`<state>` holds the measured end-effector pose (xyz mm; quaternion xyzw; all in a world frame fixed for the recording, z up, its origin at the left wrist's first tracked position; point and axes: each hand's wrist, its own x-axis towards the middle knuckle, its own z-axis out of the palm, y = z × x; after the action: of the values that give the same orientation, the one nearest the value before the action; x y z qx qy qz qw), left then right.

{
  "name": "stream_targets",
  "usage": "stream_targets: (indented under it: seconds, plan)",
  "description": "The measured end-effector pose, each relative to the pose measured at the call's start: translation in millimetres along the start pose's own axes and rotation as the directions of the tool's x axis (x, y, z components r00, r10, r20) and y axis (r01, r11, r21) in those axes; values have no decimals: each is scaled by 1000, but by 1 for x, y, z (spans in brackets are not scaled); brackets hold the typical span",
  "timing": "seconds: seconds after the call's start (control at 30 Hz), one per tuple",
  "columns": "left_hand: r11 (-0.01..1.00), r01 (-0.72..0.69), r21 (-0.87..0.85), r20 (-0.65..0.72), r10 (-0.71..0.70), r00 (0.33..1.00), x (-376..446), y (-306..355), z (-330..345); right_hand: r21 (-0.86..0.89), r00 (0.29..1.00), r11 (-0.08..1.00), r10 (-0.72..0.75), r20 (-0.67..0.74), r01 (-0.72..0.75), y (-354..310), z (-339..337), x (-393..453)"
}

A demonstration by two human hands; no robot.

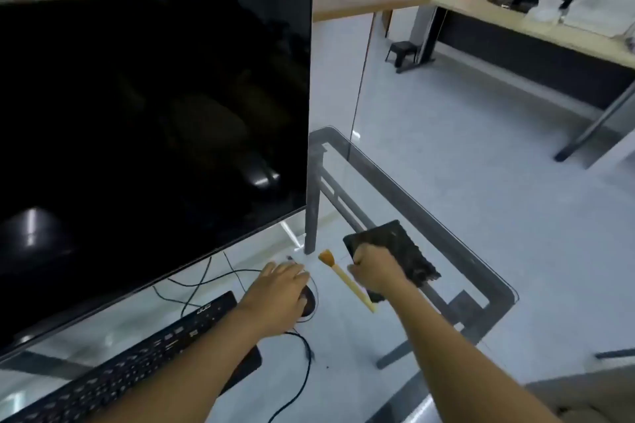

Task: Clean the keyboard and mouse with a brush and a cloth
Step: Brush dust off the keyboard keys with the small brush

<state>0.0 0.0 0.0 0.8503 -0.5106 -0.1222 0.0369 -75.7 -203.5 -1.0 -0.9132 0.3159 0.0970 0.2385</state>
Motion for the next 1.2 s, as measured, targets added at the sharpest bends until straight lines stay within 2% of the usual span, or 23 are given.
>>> stream_targets:
  seconds: [0.03, 0.13, 0.3, 0.43, 0.6, 0.67, 0.73, 0.83, 0.9, 0.97, 1.03, 1.1, 1.2]
  plan:
    - [999, 6, 34, 32, -7, 999, 1, 0, 7, -31, 999, 999, 15, 48, -13, 3, 12, -1]
    - [996, 0, 90, 52, -5, 999, 5, -4, 27, -25, 997, 998, 64, 33, -63, 8, 39, -3]
    - [997, -4, 73, 11, 3, 1000, 8, -5, 32, -24, 994, 998, 57, -90, -60, 4, 54, 4]
    - [998, 59, -21, -87, -60, 994, -7, -7, 25, 208, 997, 978, 26, -69, -11, -24, 51, 1]
    - [955, 229, -190, -179, -263, 948, -75, -45, 22, 337, 981, 922, -195, -22, 191, -92, 50, -23]
    - [927, 294, -233, -222, -345, 912, -117, -70, 23, 452, 964, 869, -255, 67, 199, -124, 53, -40]
    - [888, 371, -271, -263, -439, 859, -165, -95, 25, 618, 935, 778, -296, 197, 115, -157, 57, -59]
    - [803, 516, -299, -323, -594, 737, -235, -126, 36, 781, 854, 623, -379, 356, -49, -198, 66, -82]
    - [714, 610, -343, -310, -699, 644, -279, -141, 44, 805, 790, 590, -461, 403, -66, -223, 74, -95]
    - [626, 679, -384, -275, -779, 563, -316, -150, 53, 776, 754, 630, -524, 397, 30, -247, 88, -109]
    - [570, 708, -417, -261, -821, 507, -342, -154, 59, 752, 762, 645, -552, 339, 133, -266, 104, -117]
    - [503, 714, -487, -218, -861, 459, -364, -155, 64, 683, 768, 664, -595, 237, 303, -286, 125, -127]
    - [487, 657, -575, -142, -850, 506, -379, -155, 74, 561, 753, 669, -647, 117, 488, -306, 152, -140]
